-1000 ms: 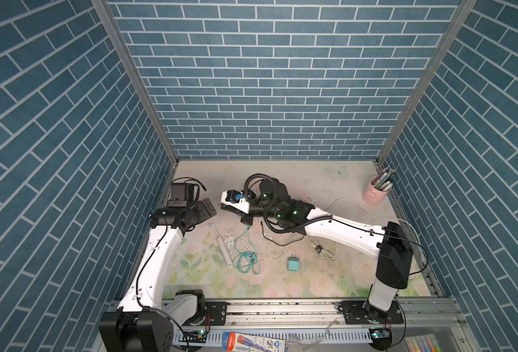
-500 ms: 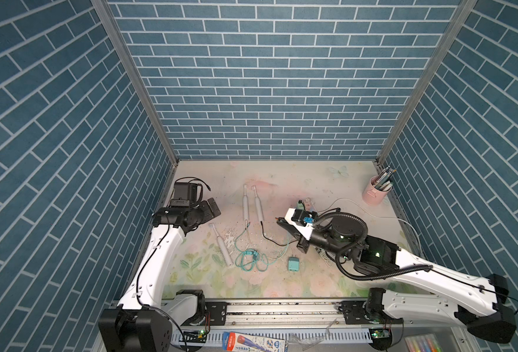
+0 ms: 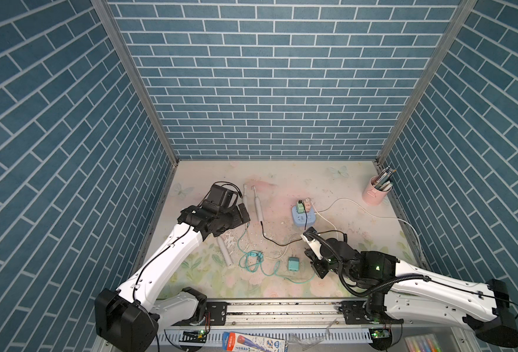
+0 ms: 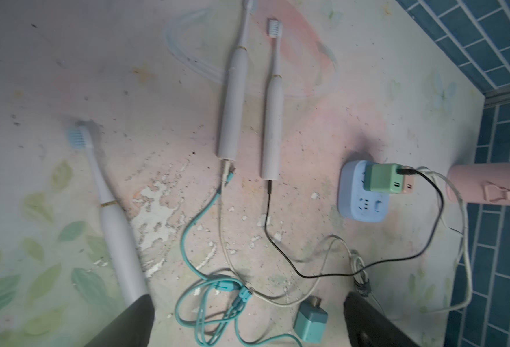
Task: Charge the electric toothbrush
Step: Pick up the charging cable from the center of the board.
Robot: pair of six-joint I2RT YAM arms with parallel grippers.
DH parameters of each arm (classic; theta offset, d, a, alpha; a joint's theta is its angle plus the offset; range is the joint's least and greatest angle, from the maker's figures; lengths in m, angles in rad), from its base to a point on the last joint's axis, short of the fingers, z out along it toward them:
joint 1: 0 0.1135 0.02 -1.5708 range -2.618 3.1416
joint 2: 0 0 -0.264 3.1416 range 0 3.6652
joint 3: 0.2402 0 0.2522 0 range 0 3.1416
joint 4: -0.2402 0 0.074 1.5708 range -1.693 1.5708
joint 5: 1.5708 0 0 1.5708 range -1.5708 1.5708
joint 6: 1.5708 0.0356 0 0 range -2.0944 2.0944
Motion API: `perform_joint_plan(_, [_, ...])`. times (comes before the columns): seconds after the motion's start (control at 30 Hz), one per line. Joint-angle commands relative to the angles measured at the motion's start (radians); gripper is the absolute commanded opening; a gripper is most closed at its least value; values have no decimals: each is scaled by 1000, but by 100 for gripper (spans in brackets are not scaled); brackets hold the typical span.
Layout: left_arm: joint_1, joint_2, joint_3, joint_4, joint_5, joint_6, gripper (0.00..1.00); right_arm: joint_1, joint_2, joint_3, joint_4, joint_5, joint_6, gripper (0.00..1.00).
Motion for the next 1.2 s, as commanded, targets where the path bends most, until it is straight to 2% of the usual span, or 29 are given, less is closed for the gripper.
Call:
perform_joint_plan(0.0, [-103,-23,-24,90,54,-158,99,2,-6,-5,87,-119,-2,0])
perform_joint_plan(0.23, [-250,-107,-225,376,212,-411,91,-80,3,-3,192,-345,-18,0])
perform_joint_plan(0.37, [-334,-136,-276,471,220,-496,90,-164,34,2,227,-497,-14,0])
perform_joint_plan(0.5, [-396,-123,-289,531,232,-534,89,-192,94,28,241,-574,-27,0])
perform_joint_plan(0.6, [-418,-118,-291,538,224,-538,87,-204,132,45,233,-578,-40,0])
perform_joint_plan(0.73, [-428,-109,-313,562,222,-547,80,-214,155,56,245,-586,-42,0])
perform_joint_plan(0.8, [-432,-93,-326,579,230,-553,72,-215,162,61,258,-589,-41,0])
perform_joint_plan(0.97, [-443,-63,-344,628,244,-575,67,-215,166,59,286,-566,-40,0])
perform_joint_plan(1.07, [-446,-55,-339,636,243,-578,60,-215,165,55,306,-571,-40,0])
perform_joint_plan(1.17, [-447,-47,-338,652,243,-584,47,-215,173,57,307,-563,-43,0])
